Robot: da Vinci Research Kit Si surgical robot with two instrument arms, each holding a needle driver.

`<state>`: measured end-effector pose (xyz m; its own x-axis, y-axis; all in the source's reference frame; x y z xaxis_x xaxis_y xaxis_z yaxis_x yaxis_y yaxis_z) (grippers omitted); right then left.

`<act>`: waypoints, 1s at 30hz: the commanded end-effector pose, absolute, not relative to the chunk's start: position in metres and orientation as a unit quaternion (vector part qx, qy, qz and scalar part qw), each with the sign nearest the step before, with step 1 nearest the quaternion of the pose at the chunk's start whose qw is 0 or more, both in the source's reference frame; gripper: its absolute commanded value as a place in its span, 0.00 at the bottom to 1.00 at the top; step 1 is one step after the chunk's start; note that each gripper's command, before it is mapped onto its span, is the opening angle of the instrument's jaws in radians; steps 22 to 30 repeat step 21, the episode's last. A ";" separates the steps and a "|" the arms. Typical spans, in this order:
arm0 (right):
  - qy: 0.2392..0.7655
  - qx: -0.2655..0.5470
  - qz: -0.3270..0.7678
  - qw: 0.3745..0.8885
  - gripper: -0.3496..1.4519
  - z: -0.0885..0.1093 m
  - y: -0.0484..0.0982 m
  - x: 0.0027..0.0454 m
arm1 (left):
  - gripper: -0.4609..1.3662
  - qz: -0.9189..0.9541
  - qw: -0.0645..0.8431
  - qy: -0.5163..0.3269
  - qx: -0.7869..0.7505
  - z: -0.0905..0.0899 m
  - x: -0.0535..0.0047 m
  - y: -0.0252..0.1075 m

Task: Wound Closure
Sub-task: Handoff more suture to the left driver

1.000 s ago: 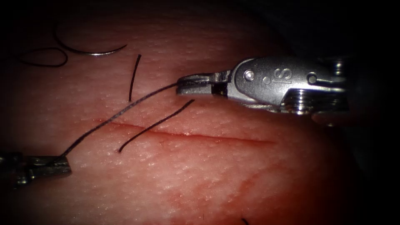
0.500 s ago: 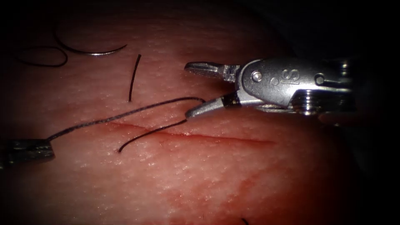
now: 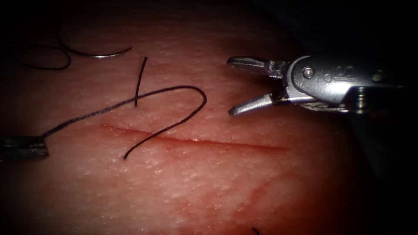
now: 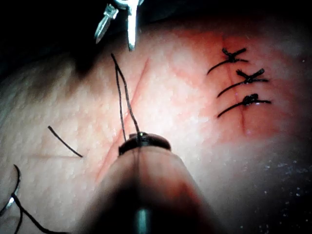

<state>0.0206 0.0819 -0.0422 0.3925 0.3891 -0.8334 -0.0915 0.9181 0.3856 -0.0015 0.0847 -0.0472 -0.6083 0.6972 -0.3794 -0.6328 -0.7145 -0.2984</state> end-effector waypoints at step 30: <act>0.531 0.143 0.143 0.823 0.86 -0.042 0.082 0.0198 | 0.06 0.894 0.370 -0.066 -0.243 -0.047 -0.0016 0.085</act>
